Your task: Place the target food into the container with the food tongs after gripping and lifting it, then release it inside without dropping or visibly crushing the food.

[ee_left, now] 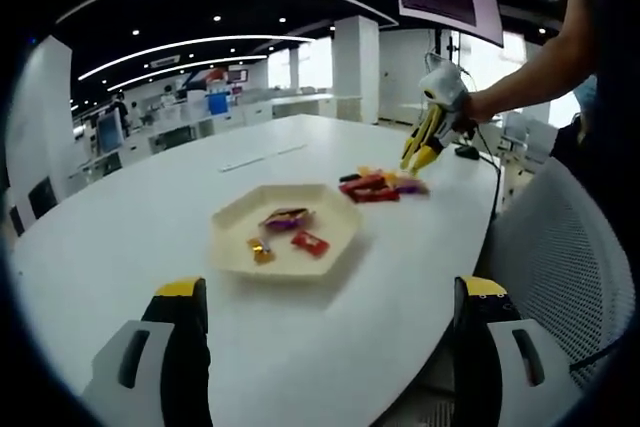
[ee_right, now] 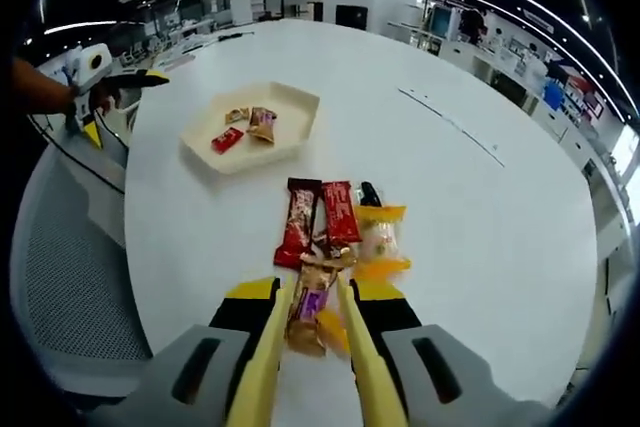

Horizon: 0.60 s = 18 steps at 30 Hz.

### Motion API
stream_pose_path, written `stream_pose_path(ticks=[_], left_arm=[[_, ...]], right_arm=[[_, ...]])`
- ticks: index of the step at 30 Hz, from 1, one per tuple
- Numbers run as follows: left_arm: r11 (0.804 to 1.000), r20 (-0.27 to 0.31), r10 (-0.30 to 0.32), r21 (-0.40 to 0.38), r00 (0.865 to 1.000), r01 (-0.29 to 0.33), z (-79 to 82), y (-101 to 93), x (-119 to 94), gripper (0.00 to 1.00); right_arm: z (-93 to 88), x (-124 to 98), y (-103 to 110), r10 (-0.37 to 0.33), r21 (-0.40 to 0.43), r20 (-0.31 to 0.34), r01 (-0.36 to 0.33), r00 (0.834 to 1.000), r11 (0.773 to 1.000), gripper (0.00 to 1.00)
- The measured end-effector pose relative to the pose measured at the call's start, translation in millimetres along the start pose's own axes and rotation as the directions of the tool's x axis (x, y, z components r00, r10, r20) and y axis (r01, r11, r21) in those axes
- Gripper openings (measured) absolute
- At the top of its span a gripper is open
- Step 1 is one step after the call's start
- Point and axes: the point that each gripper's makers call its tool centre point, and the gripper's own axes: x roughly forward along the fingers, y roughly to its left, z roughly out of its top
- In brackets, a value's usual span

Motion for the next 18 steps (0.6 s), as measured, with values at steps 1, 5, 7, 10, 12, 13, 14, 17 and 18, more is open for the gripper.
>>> stream_pose_path(ticks=[1, 5, 7, 10, 12, 13, 14, 17, 18], left_arm=[[1.0, -0.003, -0.001, 0.0, 1.0, 0.001, -0.4, -0.3, 0, 0.99], [1.0, -0.002, -0.007, -0.001, 1.0, 0.007, -0.9, -1.0, 0, 0.99], [1.0, 0.0, -0.008, -0.003, 1.0, 0.008, -0.6, -0.7, 1, 0.99], [1.0, 0.003, -0.005, -0.006, 1.0, 0.005, -0.1, -0.1, 0, 0.99], [1.0, -0.004, 0.001, -0.006, 1.0, -0.001, -1.9, 1.5, 0, 0.99], [1.0, -0.011, 0.003, -0.009, 1.0, -0.003, -2.8, 1.9, 0, 0.99], [1.0, -0.007, 0.002, -0.012, 1.0, -0.002, -1.6, 1.4, 0, 0.99], [1.0, -0.003, -0.004, -0.005, 1.0, 0.004, -1.5, 0.4, 0, 0.99], [1.0, -0.004, -0.005, -0.005, 1.0, 0.005, -1.8, 0.1, 0, 0.99]], right_arm=[[-0.6, 1, 0, -0.003, 0.002, -0.003, 0.003, 1.0, 1.0, 0.26], [-6.1, 8, 1, -0.004, 0.007, -0.029, 0.004, 1.0, 1.0, 0.26], [-9.0, 11, 1, -0.006, 0.006, -0.038, 0.006, 0.999, 1.0, 0.26], [-13.1, 14, 5, -0.006, 0.011, -0.052, 0.006, 0.999, 1.0, 0.27], [-15.7, 15, 6, -0.009, 0.018, -0.063, 0.01, 0.998, 1.0, 0.27], [-17.7, 17, 6, -0.015, 0.017, -0.073, 0.017, 0.997, 1.0, 0.27], [-18.5, 18, 8, -0.015, 0.016, -0.077, 0.016, 0.997, 1.0, 0.27], [-23.5, 22, 7, -0.042, -0.002, -0.101, 0.042, 0.994, 0.999, 0.27], [-26.6, 24, 7, -0.041, 0.009, -0.108, 0.042, 0.993, 0.999, 0.27]])
